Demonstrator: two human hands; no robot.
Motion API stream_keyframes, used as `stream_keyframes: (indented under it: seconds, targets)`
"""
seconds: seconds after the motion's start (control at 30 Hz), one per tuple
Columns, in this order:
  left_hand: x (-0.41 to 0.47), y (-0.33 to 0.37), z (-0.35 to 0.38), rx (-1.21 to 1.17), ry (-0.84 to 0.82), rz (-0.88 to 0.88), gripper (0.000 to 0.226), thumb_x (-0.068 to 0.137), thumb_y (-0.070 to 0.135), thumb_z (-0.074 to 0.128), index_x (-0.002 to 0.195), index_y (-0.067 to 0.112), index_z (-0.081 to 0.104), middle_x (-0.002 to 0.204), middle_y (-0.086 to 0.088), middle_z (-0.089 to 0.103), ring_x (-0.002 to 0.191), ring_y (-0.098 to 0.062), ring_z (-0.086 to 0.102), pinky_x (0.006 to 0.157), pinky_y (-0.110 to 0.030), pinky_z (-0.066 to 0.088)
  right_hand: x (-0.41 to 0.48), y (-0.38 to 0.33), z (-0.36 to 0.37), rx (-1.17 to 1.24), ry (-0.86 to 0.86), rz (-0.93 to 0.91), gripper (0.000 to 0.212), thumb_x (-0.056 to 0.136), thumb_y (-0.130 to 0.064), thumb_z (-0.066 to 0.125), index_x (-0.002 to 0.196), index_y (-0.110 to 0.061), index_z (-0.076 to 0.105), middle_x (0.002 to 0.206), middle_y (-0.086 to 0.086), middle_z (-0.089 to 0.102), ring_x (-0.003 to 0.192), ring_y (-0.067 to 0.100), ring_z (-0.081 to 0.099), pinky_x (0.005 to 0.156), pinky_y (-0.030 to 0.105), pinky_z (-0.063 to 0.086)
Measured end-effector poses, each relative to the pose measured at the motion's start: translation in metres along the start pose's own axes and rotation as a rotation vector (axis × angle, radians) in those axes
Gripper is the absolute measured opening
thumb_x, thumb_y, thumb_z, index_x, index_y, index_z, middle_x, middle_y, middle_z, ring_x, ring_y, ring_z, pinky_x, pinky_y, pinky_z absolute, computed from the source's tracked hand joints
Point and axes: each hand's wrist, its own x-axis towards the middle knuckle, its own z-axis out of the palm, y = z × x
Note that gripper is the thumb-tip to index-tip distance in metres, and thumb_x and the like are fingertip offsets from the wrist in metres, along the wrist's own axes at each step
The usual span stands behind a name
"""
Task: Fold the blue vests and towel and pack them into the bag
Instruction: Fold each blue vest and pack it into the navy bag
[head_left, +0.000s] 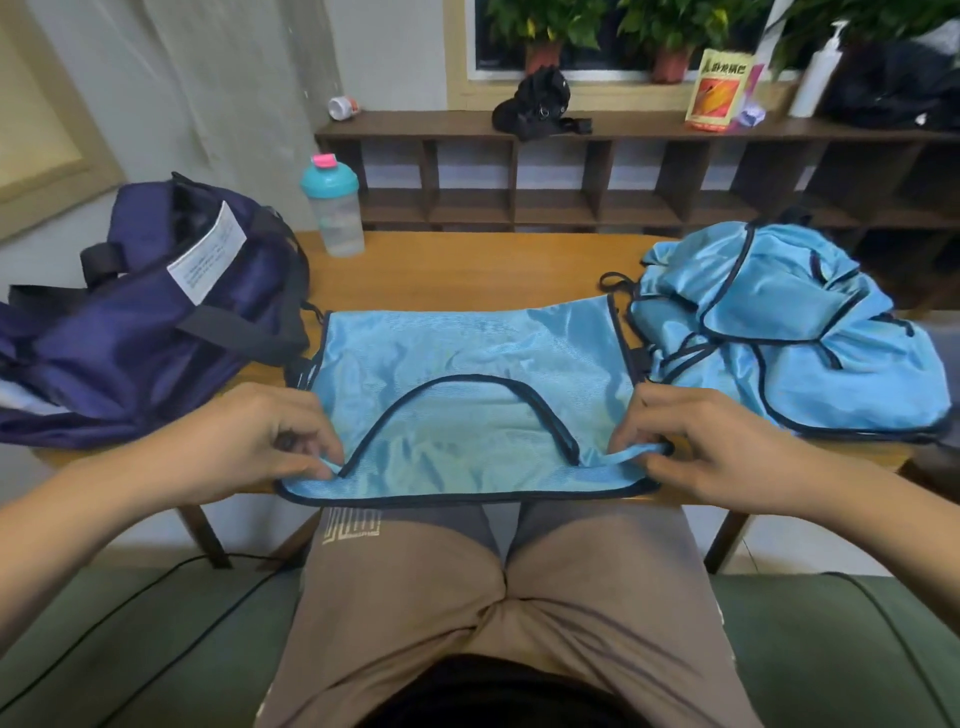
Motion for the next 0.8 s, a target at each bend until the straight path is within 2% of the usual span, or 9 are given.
stream_keyframes:
  seconds: [0.17, 0.27, 0.33, 0.4, 0.5, 0.57, 0.63, 0.73, 0.8]
  targets:
    - [-0.005, -0.003, 0.002, -0.069, -0.046, -0.072, 0.021, 0.076, 0.028, 0.094, 0.09, 0.038, 0.082, 0.084, 0.013, 0.072, 0.072, -0.013, 0.066, 0.064, -0.017, 0.049, -0.005, 0.001, 0.004, 0.034, -0.04, 0.021, 0.037, 0.085, -0.001, 0.071, 0.107, -0.032, 0.075, 0.098, -0.013, 0.057, 0.092, 0.011, 0.061, 0.077, 0.02, 0.045]
    - [-0.006, 0.001, 0.0, -0.113, -0.122, -0.175, 0.02, 0.076, 0.043, 0.091, 0.092, 0.038, 0.08, 0.085, 0.012, 0.074, 0.077, -0.015, 0.068, 0.066, -0.019, 0.05, -0.006, 0.004, 0.01, 0.019, -0.116, 0.037, 0.033, 0.087, -0.015, 0.073, 0.108, -0.039, 0.072, 0.099, -0.012, 0.057, 0.093, 0.013, 0.062, 0.077, 0.028, 0.05]
    - [-0.004, 0.003, -0.003, -0.102, -0.143, -0.212, 0.015, 0.083, 0.045, 0.085, 0.09, 0.033, 0.079, 0.082, 0.011, 0.075, 0.076, -0.013, 0.069, 0.068, -0.022, 0.052, -0.005, 0.005, 0.012, 0.023, -0.117, 0.039, 0.027, 0.09, -0.021, 0.072, 0.109, -0.039, 0.071, 0.099, -0.014, 0.059, 0.093, 0.013, 0.062, 0.078, 0.027, 0.05]
    - [0.001, 0.004, -0.006, -0.057, -0.1, -0.231, 0.009, 0.094, 0.039, 0.077, 0.089, 0.031, 0.076, 0.079, 0.01, 0.075, 0.073, -0.011, 0.069, 0.072, -0.03, 0.056, 0.001, 0.005, 0.011, 0.027, -0.071, 0.031, 0.019, 0.095, -0.022, 0.072, 0.108, -0.035, 0.071, 0.099, -0.015, 0.061, 0.093, 0.013, 0.064, 0.079, 0.024, 0.049]
    - [0.017, -0.006, -0.006, 0.022, 0.111, -0.23, 0.009, 0.1, 0.03, 0.07, 0.092, 0.032, 0.072, 0.087, 0.012, 0.073, 0.08, -0.01, 0.068, 0.079, -0.037, 0.056, 0.018, 0.005, 0.011, -0.012, 0.037, 0.018, 0.006, 0.102, -0.033, 0.069, 0.108, -0.032, 0.07, 0.103, -0.016, 0.062, 0.1, 0.009, 0.064, 0.087, 0.025, 0.049]
    - [0.033, -0.014, -0.002, 0.041, 0.206, -0.201, 0.005, 0.101, 0.028, 0.068, 0.1, 0.033, 0.07, 0.099, 0.012, 0.069, 0.092, -0.008, 0.066, 0.082, -0.029, 0.052, 0.034, 0.009, 0.015, -0.044, 0.074, 0.05, 0.02, 0.105, -0.044, 0.06, 0.119, -0.032, 0.068, 0.112, -0.019, 0.06, 0.109, 0.003, 0.061, 0.094, 0.019, 0.045]
    - [0.051, -0.021, 0.006, 0.078, 0.241, -0.19, 0.016, 0.102, 0.028, 0.065, 0.117, 0.033, 0.066, 0.114, 0.017, 0.06, 0.102, -0.004, 0.061, 0.085, -0.021, 0.046, 0.053, 0.017, 0.021, -0.099, 0.097, 0.087, 0.037, 0.107, -0.051, 0.053, 0.134, -0.029, 0.063, 0.128, -0.015, 0.059, 0.122, 0.002, 0.055, 0.105, 0.02, 0.041]
    - [0.079, -0.026, 0.022, 0.09, 0.254, -0.209, 0.036, 0.105, 0.026, 0.062, 0.141, 0.024, 0.056, 0.141, 0.012, 0.05, 0.102, 0.002, 0.052, 0.092, -0.021, 0.037, 0.083, 0.03, 0.029, -0.136, 0.106, 0.165, 0.058, 0.108, -0.058, 0.04, 0.155, -0.026, 0.048, 0.157, -0.005, 0.048, 0.146, 0.015, 0.043, 0.123, 0.038, 0.034]
    - [0.097, -0.029, 0.033, 0.089, 0.249, -0.23, 0.046, 0.108, 0.028, 0.058, 0.152, 0.022, 0.047, 0.157, 0.007, 0.042, 0.126, -0.005, 0.052, 0.106, -0.024, 0.036, 0.1, 0.037, 0.035, -0.138, 0.13, 0.233, 0.063, 0.109, -0.06, 0.035, 0.163, -0.027, 0.037, 0.17, -0.002, 0.033, 0.157, 0.02, 0.029, 0.128, 0.046, 0.026]
